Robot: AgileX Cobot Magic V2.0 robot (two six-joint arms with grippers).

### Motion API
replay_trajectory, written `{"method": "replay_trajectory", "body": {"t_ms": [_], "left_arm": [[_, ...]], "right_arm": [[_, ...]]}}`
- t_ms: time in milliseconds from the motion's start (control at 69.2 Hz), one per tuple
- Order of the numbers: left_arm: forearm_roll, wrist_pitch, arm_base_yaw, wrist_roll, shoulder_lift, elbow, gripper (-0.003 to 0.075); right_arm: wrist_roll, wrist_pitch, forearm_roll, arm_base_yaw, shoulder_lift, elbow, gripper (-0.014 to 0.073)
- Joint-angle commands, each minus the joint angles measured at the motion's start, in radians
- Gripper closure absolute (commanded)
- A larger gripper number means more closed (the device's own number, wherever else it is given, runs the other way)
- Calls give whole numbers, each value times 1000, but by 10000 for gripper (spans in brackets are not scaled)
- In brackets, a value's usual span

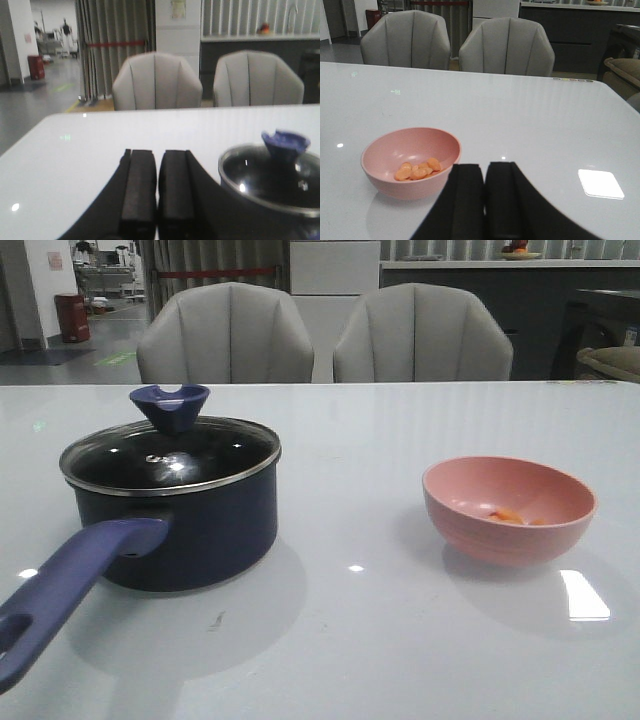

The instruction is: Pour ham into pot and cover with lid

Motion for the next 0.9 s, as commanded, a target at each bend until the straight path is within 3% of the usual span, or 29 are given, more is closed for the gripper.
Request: {"method": "replay_trajectory", "body": {"t_ms": [0,101,347,492,607,882], "left_arm": [[-24,-229,-5,-5,-19,12,600],[9,-202,-5,-5,-17,-52,600],[91,175,-5,-5,84,-321,600],[67,331,-5,-5,186,-436,600],[10,387,-5,-5,247,-463,600],[10,364,-5,-5,298,-457,599]], "right_arm": [[-4,-81,-12,-2,-20,-5,445],[-4,-81,-12,-2,-20,-5,445],[-4,-81,-12,-2,-20,-5,445],[-4,-81,-12,-2,-20,-5,445],[-4,-81,-12,-2,-20,-5,445],[-4,-81,-12,-2,-20,-5,445]]}}
